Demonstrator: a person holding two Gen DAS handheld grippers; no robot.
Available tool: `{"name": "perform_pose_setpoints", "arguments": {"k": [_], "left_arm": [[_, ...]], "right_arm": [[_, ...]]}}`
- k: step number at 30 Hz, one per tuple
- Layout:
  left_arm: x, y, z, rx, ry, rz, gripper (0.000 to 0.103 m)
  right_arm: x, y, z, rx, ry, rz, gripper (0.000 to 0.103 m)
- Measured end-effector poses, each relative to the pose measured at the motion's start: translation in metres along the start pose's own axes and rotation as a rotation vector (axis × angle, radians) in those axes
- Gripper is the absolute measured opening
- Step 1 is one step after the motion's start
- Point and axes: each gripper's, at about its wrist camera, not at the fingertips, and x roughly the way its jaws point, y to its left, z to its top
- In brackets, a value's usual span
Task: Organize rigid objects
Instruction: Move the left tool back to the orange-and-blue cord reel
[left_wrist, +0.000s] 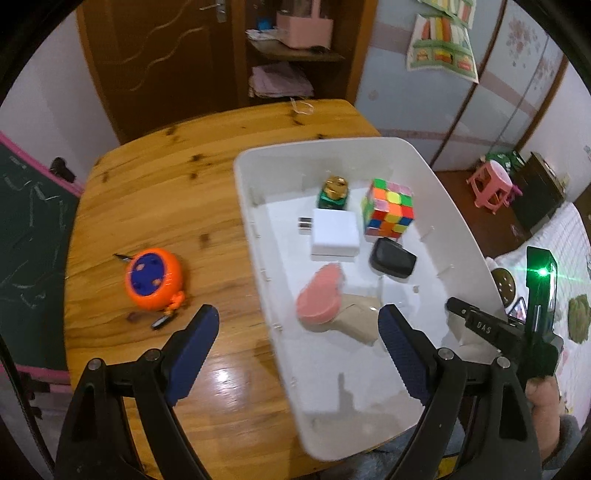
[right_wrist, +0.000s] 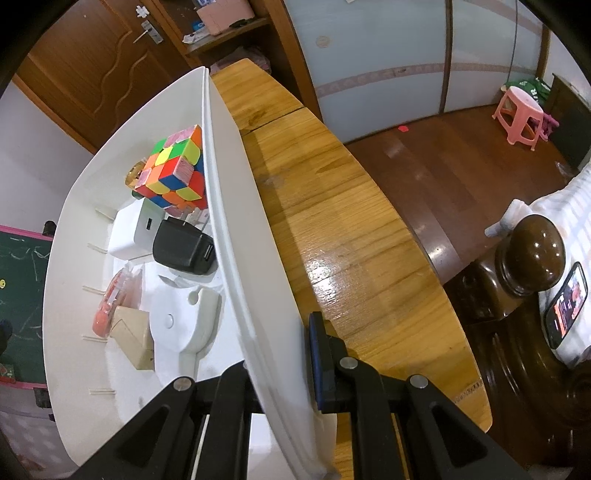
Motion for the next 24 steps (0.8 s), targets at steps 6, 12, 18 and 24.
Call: {"name": "perform_pose_setpoints", "arguments": {"k": [6, 12, 18, 24], "left_arm": [[-0.022, 0.032, -0.008, -0.057, -0.052, 0.043, 0.090], [-0.039, 0.074, -0.009, -0.129, -0.101, 0.088, 0.090], [-0.034, 0.121, -0.004, -0.225, -0.113, 0.136, 0.091], [-0.003, 0.157, 0.004, -0.298, -0.081, 0.168, 0.101]], "right_arm": [[0.000, 0.002, 0.001, 0.008, 0.001, -0.014, 0.011], [0.000, 0.000, 0.002, 0.026, 0.010, -0.009, 0.011], [0.001, 0.000, 0.003, 0.028, 0.013, -0.019, 0.011], [0.001, 0.004, 0.004, 0.027, 0.017, -0.048, 0.011]]}}
